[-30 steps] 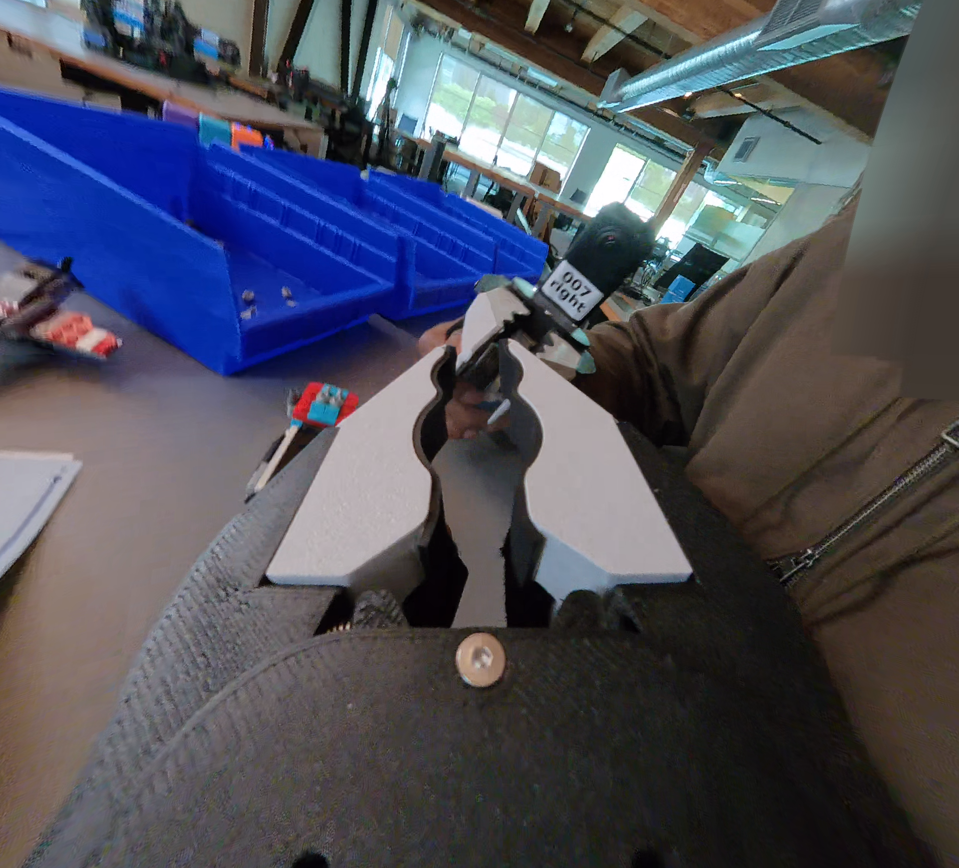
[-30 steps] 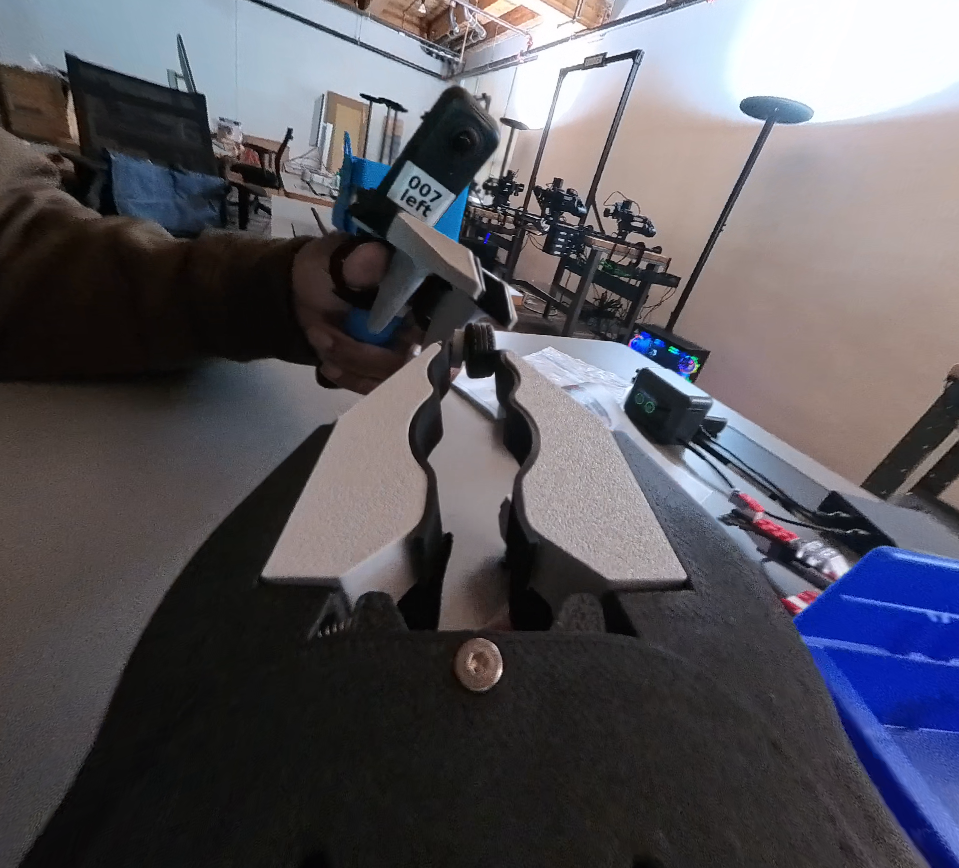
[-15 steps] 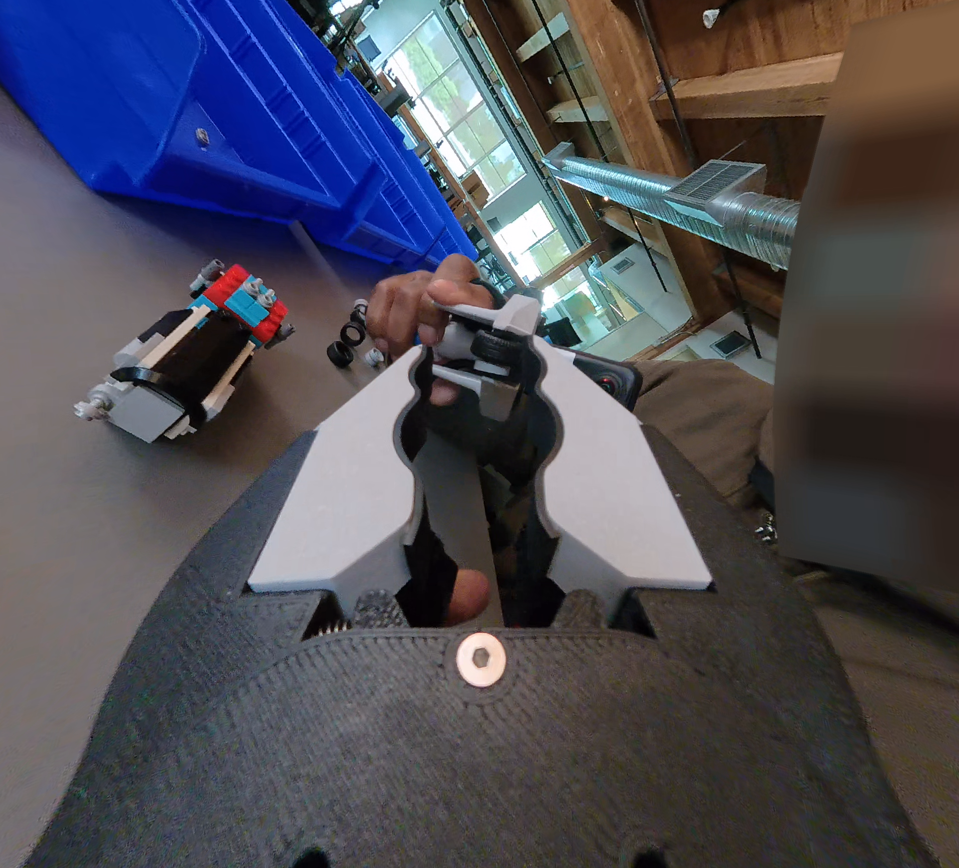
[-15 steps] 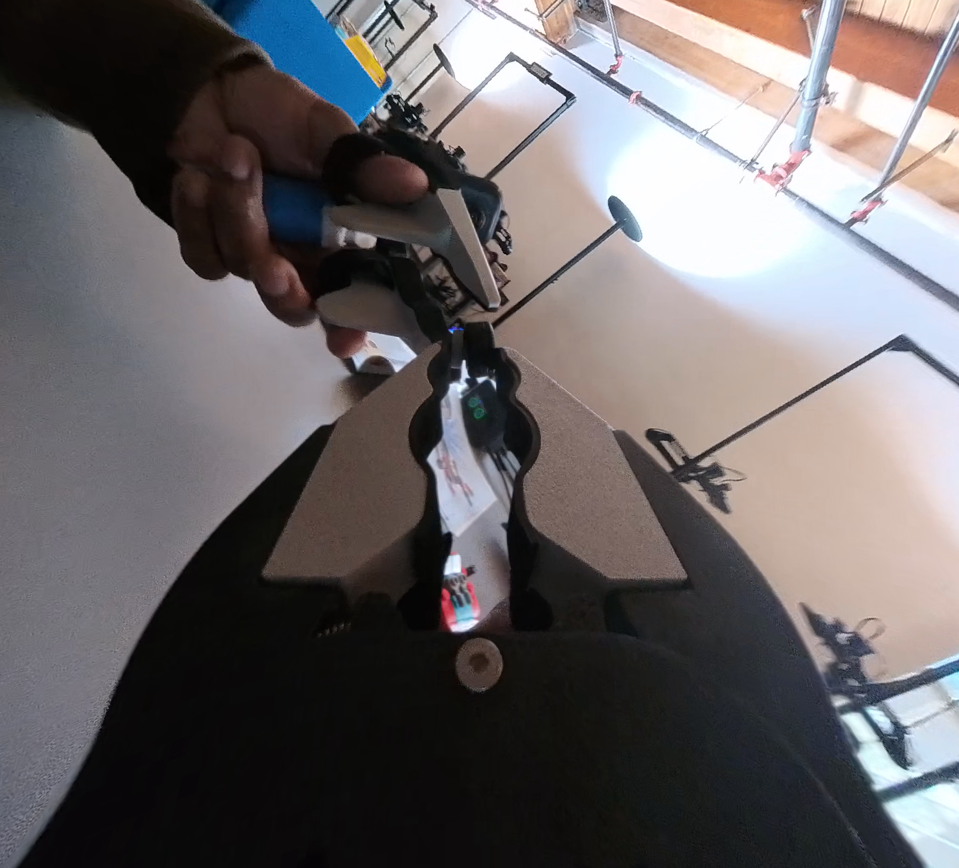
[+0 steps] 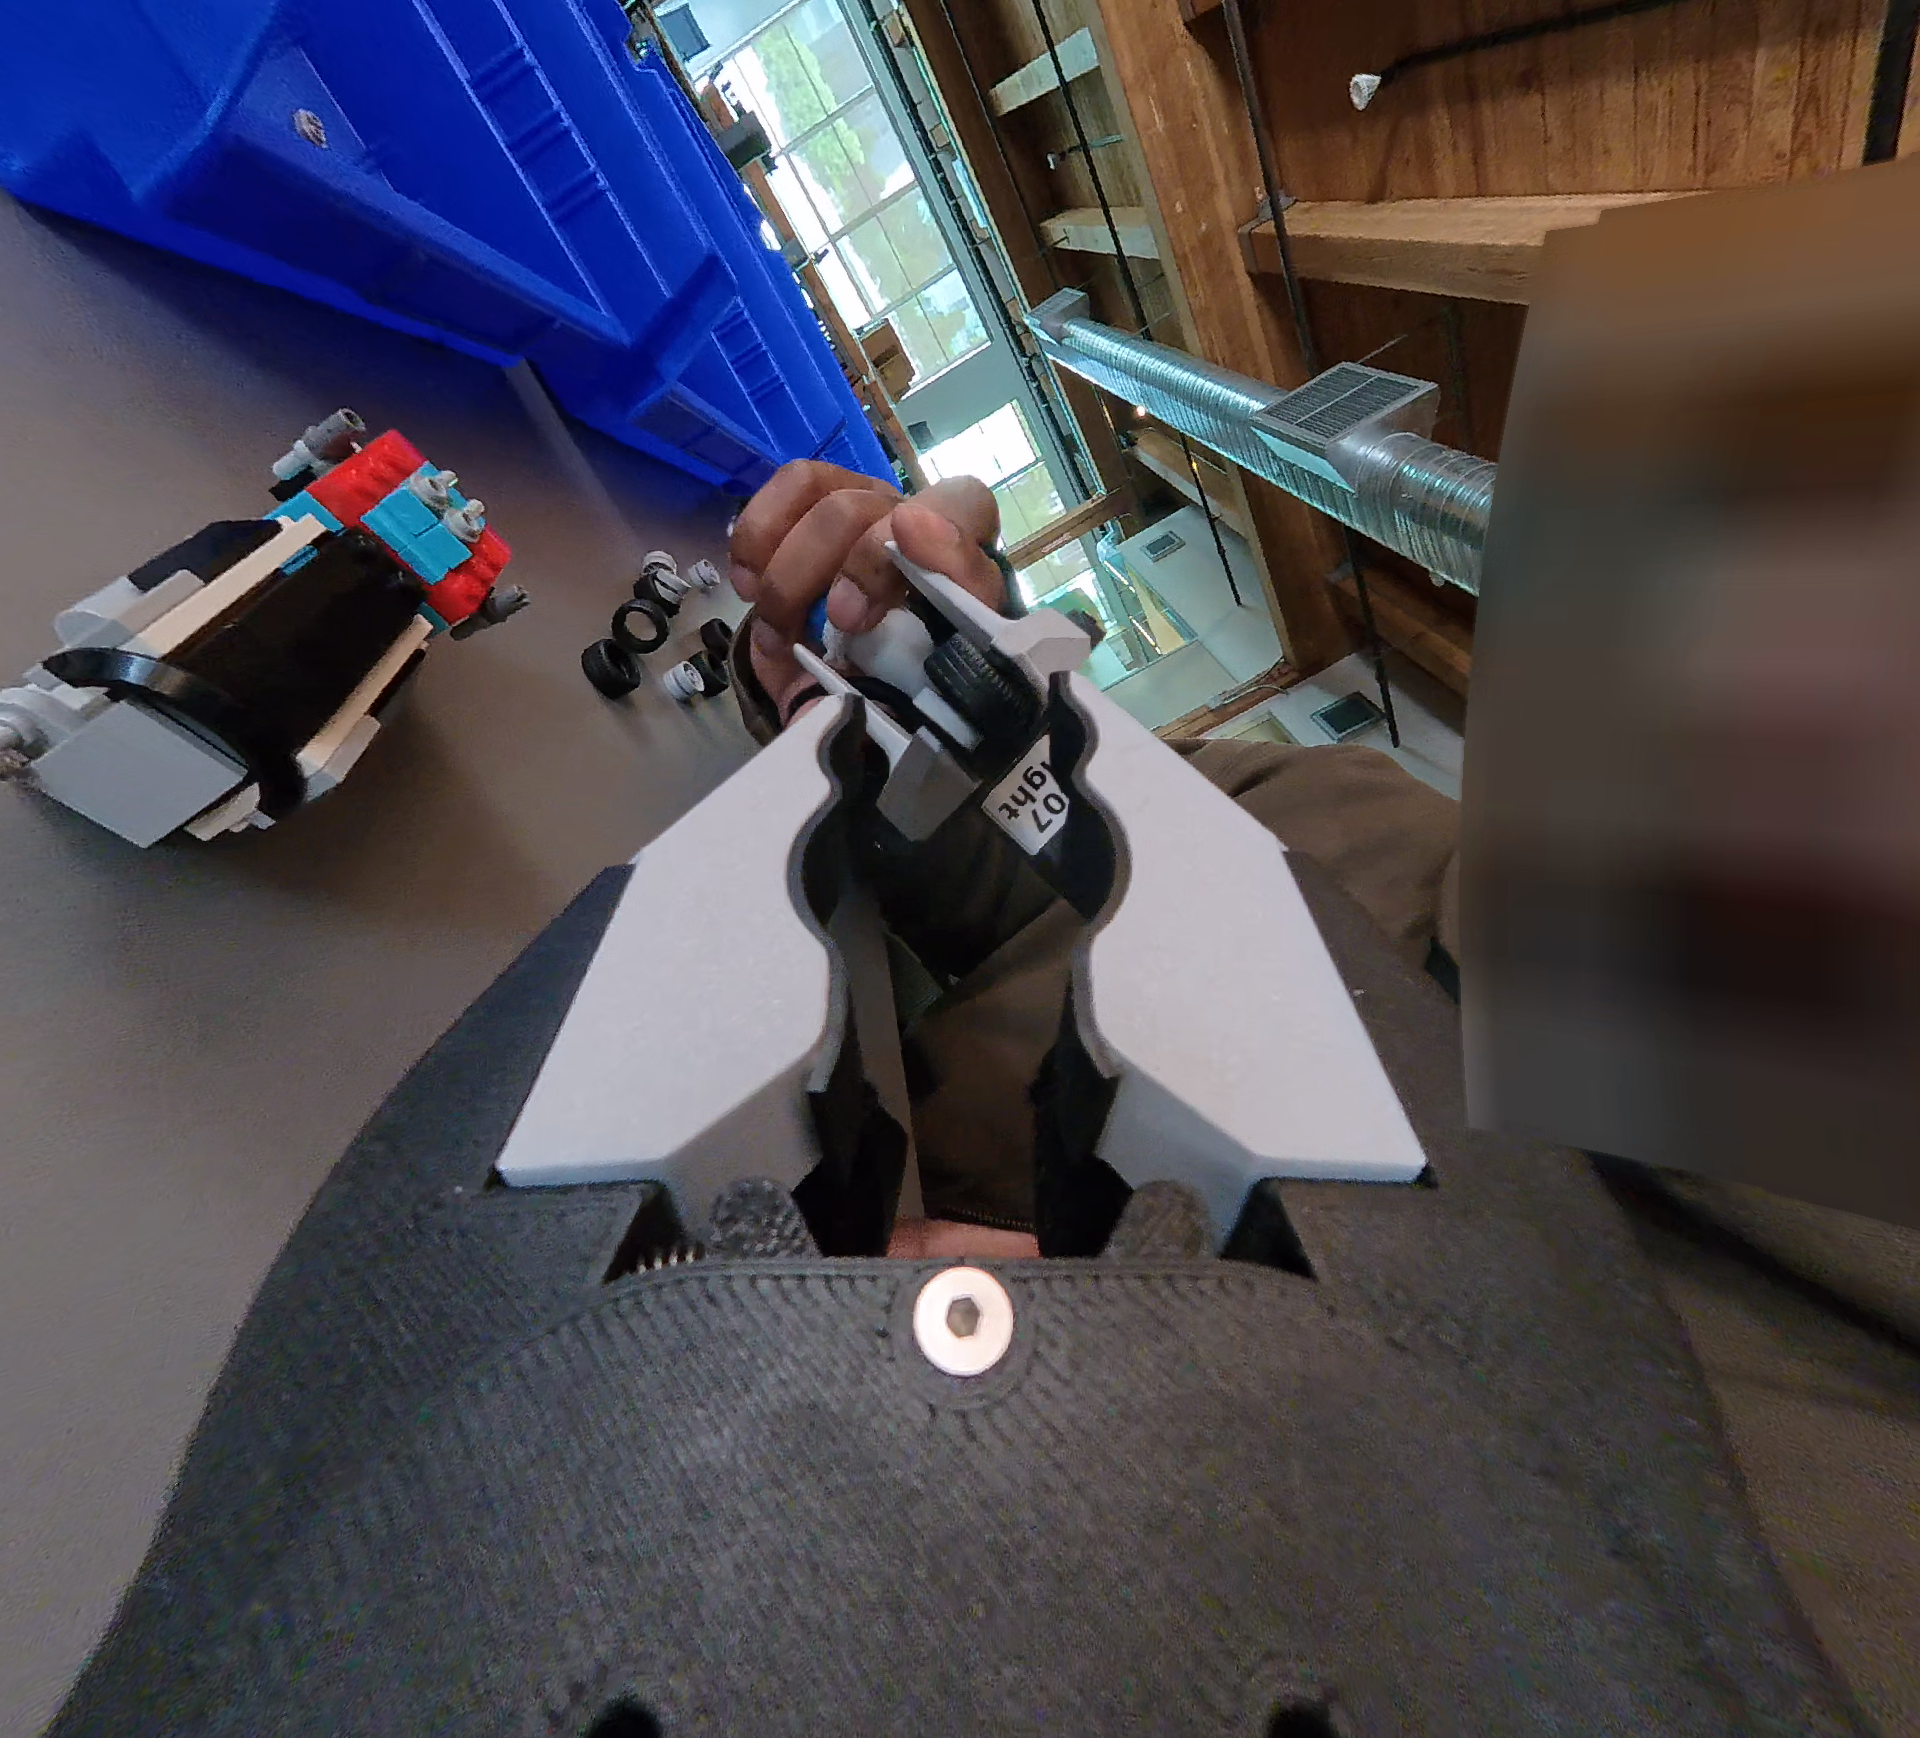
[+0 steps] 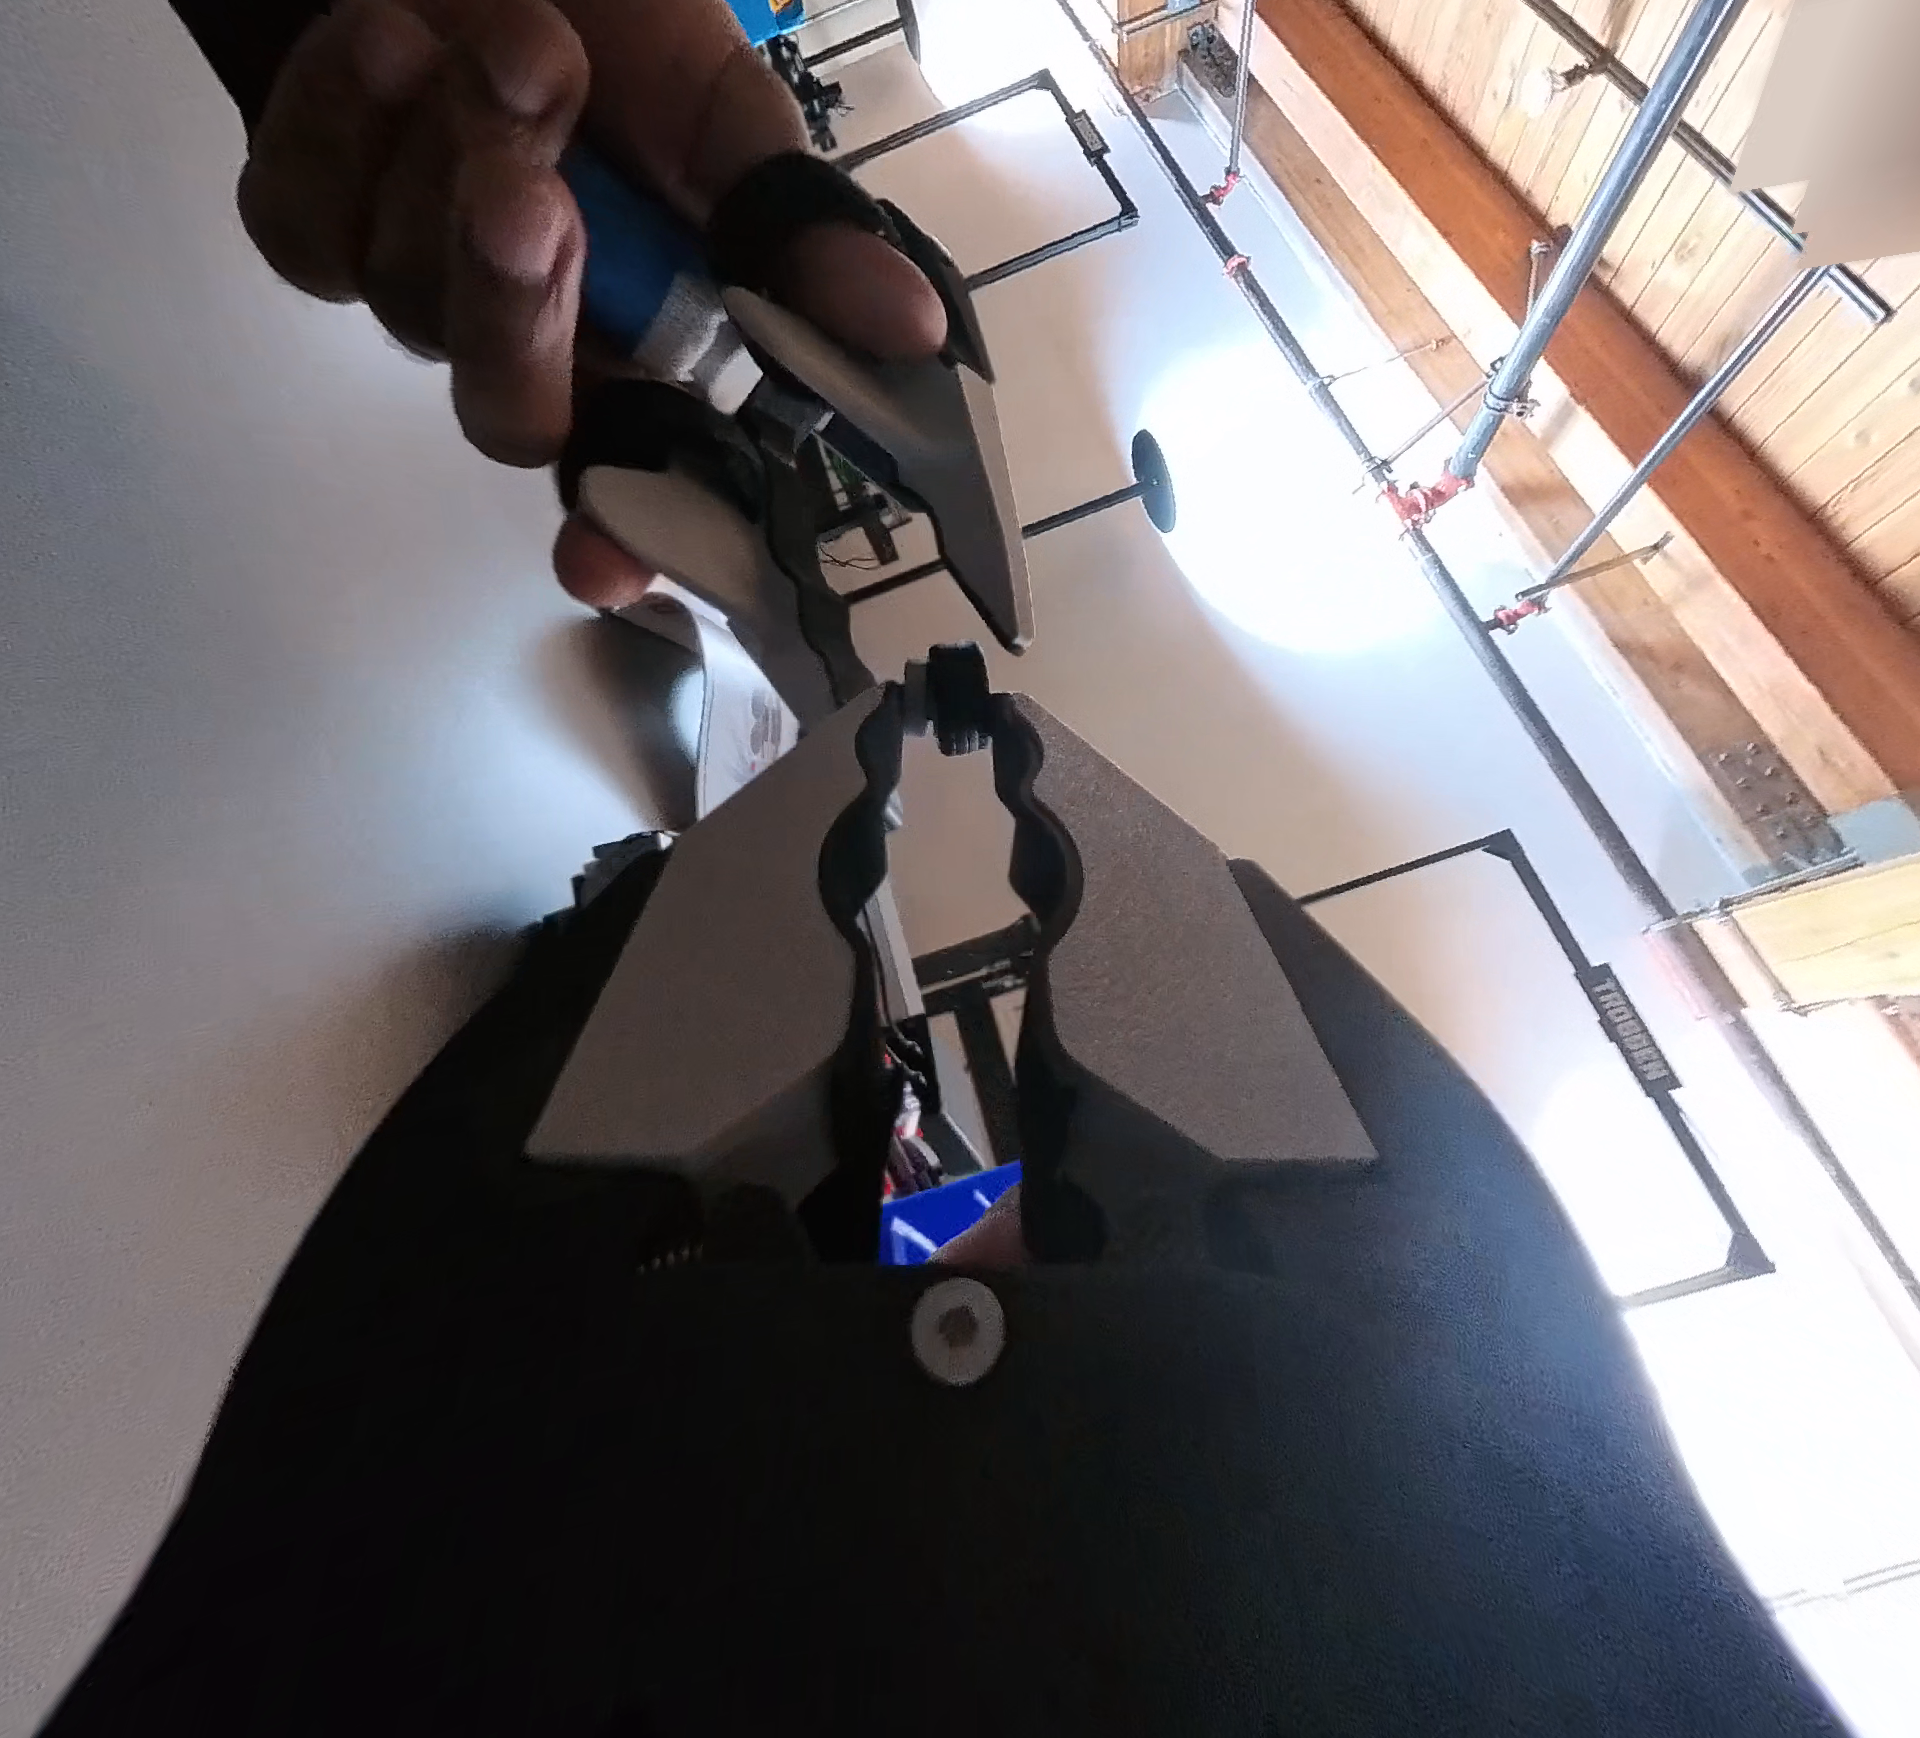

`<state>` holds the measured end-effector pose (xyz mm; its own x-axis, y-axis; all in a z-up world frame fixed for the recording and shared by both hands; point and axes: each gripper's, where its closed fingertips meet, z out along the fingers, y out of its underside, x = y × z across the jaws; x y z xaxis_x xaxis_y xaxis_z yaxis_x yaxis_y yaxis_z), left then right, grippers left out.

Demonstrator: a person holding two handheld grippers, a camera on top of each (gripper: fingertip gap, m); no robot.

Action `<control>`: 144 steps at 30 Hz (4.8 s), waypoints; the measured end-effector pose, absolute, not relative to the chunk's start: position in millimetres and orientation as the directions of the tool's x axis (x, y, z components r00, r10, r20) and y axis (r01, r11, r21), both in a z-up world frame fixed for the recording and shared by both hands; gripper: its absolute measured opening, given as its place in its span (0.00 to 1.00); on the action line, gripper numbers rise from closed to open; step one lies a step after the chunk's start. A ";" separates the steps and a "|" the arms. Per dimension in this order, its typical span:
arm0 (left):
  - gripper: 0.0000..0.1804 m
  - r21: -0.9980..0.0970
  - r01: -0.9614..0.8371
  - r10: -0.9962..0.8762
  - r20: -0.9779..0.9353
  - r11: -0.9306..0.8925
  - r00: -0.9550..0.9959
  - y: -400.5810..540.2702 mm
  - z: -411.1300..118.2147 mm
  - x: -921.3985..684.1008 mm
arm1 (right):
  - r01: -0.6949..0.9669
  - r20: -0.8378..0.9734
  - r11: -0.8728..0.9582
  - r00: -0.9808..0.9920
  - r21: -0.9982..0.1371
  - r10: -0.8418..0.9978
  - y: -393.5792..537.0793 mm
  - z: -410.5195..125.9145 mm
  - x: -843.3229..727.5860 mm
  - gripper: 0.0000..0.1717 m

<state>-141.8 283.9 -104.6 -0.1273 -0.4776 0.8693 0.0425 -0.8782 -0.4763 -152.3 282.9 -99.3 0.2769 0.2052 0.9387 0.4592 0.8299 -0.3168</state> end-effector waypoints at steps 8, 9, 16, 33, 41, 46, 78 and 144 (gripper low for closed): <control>0.12 -0.464 0.058 -0.467 0.870 -0.884 -0.158 282.5 -101.6 -140.9 | 0.500 0.964 0.838 0.243 -0.220 0.108 281.6 -99.4 -152.4 0.10; 0.12 -0.465 0.060 -0.468 0.869 -0.884 -0.161 282.3 -101.3 -140.9 | 0.503 0.965 0.838 0.242 -0.213 0.101 281.3 -99.1 -152.5 0.10; 0.12 -0.482 0.088 -0.490 0.852 -0.872 -0.184 283.2 -99.9 -140.6 | 0.502 0.961 0.836 0.256 -0.223 0.102 281.4 -97.0 -152.2 0.10; 0.12 -0.661 0.209 -0.693 0.701 -0.721 -0.170 289.2 -85.9 -150.5 | 0.159 0.620 0.619 0.421 -0.769 0.662 278.9 -79.5 -143.5 0.16; 0.12 -0.863 0.216 -0.886 0.463 -0.457 -0.025 283.0 -79.3 -148.2 | -0.199 -0.122 -0.085 0.185 -0.976 0.975 285.4 -70.8 -137.8 0.18; 0.11 -0.911 0.212 -0.931 0.365 -0.353 0.021 279.3 -77.1 -146.1 | -0.202 -0.281 -0.264 0.059 -0.943 0.958 279.6 -75.9 -142.6 0.18; 0.10 -0.883 0.243 -0.915 0.382 -0.403 -0.130 257.4 -71.0 -136.2 | -0.200 -0.264 -0.284 -0.121 -0.938 0.957 257.2 -74.9 -142.9 0.09; 0.09 -0.790 0.287 -0.837 0.474 -0.541 -0.273 248.8 -66.4 -134.7 | -0.228 -0.189 -0.219 -0.146 -0.949 0.971 249.7 -66.4 -137.1 0.08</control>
<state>-134.7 248.8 -66.4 -0.2733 -0.8369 0.4742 0.2870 -0.5415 -0.7902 -137.1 249.7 -66.4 -0.1460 0.9710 -0.1892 -0.2277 -0.2191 -0.9488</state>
